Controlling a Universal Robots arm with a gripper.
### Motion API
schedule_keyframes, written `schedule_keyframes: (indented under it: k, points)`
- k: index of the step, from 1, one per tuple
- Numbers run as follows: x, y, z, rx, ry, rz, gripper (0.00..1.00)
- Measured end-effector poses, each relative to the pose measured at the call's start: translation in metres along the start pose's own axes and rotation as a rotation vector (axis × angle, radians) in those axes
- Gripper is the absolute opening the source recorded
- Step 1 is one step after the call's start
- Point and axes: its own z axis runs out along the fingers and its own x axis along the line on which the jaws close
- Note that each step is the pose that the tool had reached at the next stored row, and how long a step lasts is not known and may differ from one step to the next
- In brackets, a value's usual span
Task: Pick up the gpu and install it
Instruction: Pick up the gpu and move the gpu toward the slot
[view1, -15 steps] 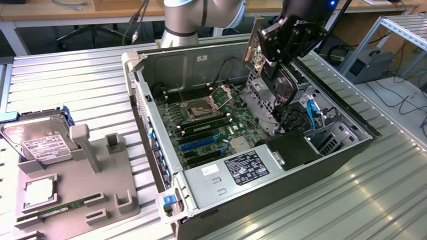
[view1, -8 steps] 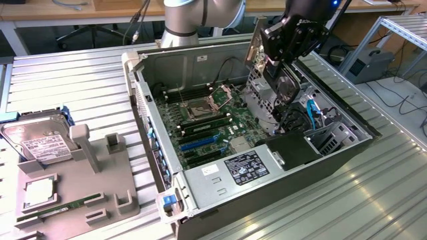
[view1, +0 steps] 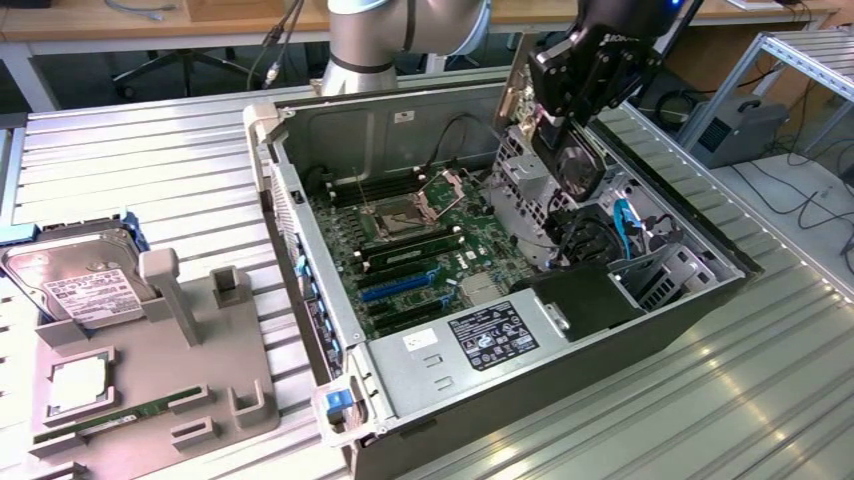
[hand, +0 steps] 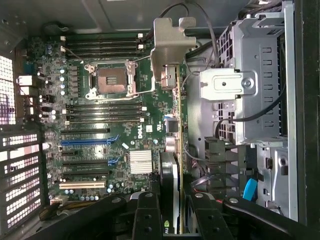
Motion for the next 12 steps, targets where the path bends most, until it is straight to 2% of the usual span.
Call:
schedule_keyframes:
  k: [9,12]
  points:
    - [-0.0026,0.0004,0.0000,0.0001,0.0000,0.000,0.27]
    - [-0.0027,0.0050,0.0002,0.0001,0.0000,0.000,0.27]
